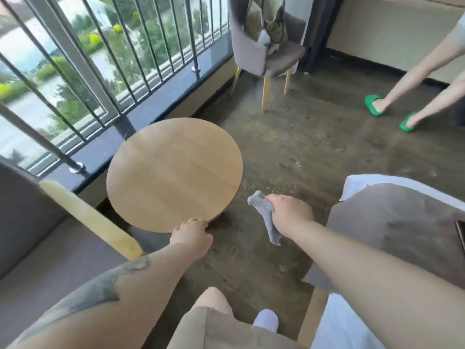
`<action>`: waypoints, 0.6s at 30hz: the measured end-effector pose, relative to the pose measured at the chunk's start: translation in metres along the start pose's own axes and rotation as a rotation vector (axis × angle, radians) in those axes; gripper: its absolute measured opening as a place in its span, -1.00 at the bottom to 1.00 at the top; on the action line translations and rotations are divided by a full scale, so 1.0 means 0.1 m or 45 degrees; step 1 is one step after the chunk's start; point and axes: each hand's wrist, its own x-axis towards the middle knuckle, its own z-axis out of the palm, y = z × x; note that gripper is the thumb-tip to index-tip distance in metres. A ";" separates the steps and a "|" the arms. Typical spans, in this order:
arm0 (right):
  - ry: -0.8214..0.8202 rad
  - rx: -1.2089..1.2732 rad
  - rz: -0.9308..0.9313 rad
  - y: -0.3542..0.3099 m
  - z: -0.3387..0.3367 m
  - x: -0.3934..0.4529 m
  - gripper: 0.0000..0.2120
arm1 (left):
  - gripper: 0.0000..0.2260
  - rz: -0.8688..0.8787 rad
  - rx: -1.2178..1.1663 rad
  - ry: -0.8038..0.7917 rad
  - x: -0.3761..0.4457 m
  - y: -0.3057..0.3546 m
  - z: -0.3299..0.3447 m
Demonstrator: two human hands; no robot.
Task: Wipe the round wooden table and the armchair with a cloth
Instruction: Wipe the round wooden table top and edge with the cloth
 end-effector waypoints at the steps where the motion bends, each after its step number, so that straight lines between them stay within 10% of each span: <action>1: -0.019 -0.029 -0.038 -0.03 -0.02 0.15 -0.77 | -0.65 -0.039 -0.021 0.001 0.07 -0.01 0.01; 18: -0.331 -0.270 -0.468 -0.70 -0.49 2.41 -0.87 | -0.63 -0.673 -0.432 0.015 1.57 -0.39 -0.56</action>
